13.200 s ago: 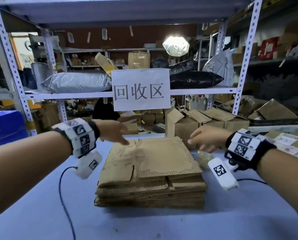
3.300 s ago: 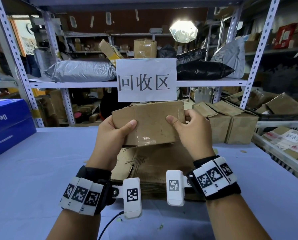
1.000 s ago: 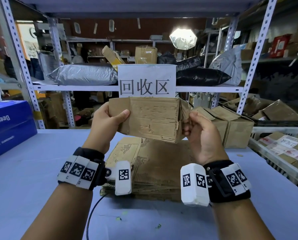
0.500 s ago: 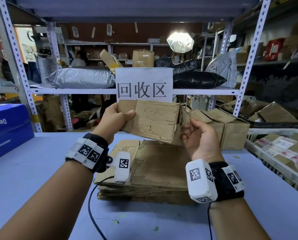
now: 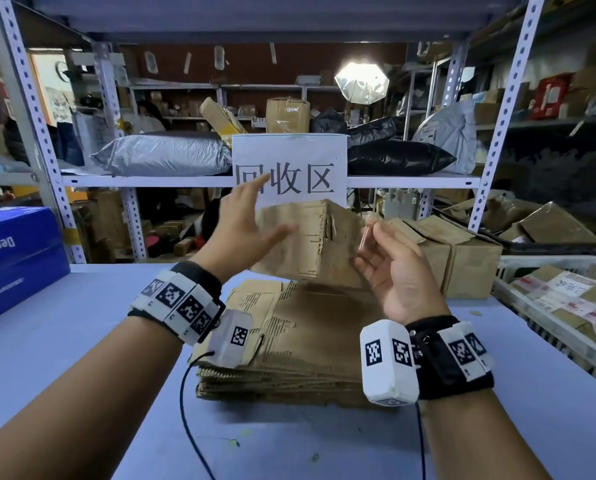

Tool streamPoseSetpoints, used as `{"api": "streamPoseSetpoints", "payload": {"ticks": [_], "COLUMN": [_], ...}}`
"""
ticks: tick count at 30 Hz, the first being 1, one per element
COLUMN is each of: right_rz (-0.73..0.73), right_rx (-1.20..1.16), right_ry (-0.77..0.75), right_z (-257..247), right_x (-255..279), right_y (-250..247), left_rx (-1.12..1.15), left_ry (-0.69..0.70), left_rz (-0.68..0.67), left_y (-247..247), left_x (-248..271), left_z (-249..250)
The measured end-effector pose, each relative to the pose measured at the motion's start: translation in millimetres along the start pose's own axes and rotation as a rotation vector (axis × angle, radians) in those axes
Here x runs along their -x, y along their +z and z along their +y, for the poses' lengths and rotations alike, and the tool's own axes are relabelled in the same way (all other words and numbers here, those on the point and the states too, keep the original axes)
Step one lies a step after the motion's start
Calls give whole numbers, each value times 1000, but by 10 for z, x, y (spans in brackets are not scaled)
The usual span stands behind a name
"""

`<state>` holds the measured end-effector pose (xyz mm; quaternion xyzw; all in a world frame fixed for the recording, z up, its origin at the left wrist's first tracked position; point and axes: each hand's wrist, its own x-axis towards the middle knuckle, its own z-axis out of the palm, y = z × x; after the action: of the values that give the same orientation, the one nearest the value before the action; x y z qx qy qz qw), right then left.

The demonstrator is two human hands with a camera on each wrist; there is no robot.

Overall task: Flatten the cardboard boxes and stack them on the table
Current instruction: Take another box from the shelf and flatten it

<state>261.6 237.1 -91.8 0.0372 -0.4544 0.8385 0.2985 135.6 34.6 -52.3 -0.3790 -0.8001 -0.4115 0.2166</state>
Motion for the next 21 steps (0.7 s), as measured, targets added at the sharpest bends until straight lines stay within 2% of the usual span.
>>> {"api": "streamPoseSetpoints", "payload": {"ticks": [1,3,5,9,11,14,17,19,21], "right_rz": [-3,-11,-12,-27,-29,-40,-30,-2,34], "right_rx": [5,23,52,-13,-36,-54,-50,48,290], "right_ry": [-7,-13,-13,-9,-11,-29,-65,-106,-180], "right_z": [-4,-7,-3,-15,-24,-15,-21,-44,-64], "right_x": [5,20,36,55,46,41,52,57,55], "right_y": [-2,3,8,-6,-19,-36,-30,-16,-25], "left_rx": [50,-25,-160,-259,-343,-450,-413,-376,-337], "left_ry": [90,207,286,311,338,385,379,347,301], "left_rz": [-109,-288,-366,-475,-479,-408,-326,-287,-277], "left_y": [-9,12,39,92,139,176,143,108,79], "left_x": [59,143,165,211,262,312,308,288,270], "left_z": [88,223,278,270,243,216,219,217,199]}}
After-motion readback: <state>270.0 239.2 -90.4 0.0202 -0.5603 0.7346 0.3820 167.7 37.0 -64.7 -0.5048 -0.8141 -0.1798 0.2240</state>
